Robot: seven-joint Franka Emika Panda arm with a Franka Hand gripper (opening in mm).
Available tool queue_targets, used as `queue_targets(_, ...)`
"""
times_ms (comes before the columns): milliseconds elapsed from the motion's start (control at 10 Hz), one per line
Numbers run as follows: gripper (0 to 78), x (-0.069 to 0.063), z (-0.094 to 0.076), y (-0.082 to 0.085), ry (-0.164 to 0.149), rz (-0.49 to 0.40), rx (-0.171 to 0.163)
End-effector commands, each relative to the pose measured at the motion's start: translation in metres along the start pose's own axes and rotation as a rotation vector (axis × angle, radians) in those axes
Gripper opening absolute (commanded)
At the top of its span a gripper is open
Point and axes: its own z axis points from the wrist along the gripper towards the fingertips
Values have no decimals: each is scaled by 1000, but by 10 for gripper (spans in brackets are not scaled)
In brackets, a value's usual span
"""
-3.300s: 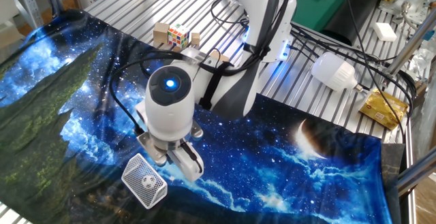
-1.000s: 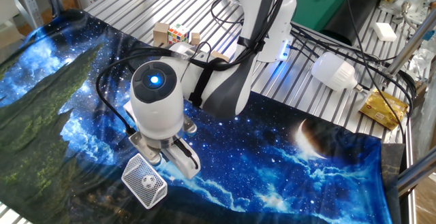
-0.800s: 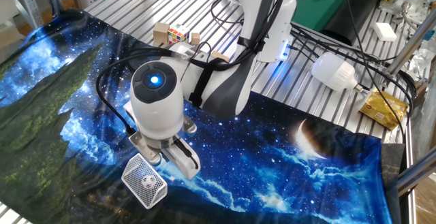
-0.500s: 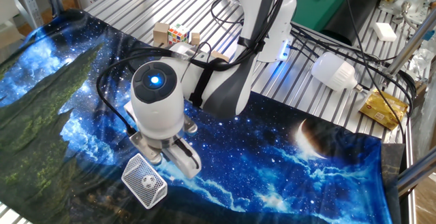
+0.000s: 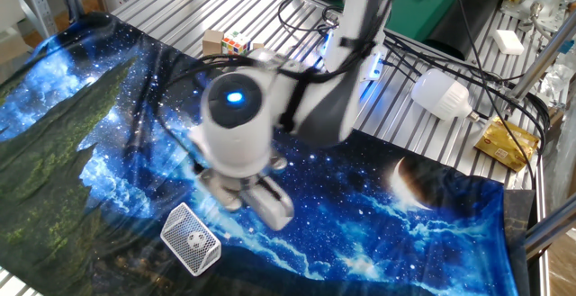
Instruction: Push the soccer ball into the goal
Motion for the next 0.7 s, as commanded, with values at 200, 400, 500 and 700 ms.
queue_targets(200,0,29,-18,13,-2,-43,-9)
queue_targets(400,0,30,-20,11,-3,-53,-9)
queue_targets(500,0,34,-26,3,1,-74,-9)
queue_targets(700,0,35,-28,1,0,-79,-7)
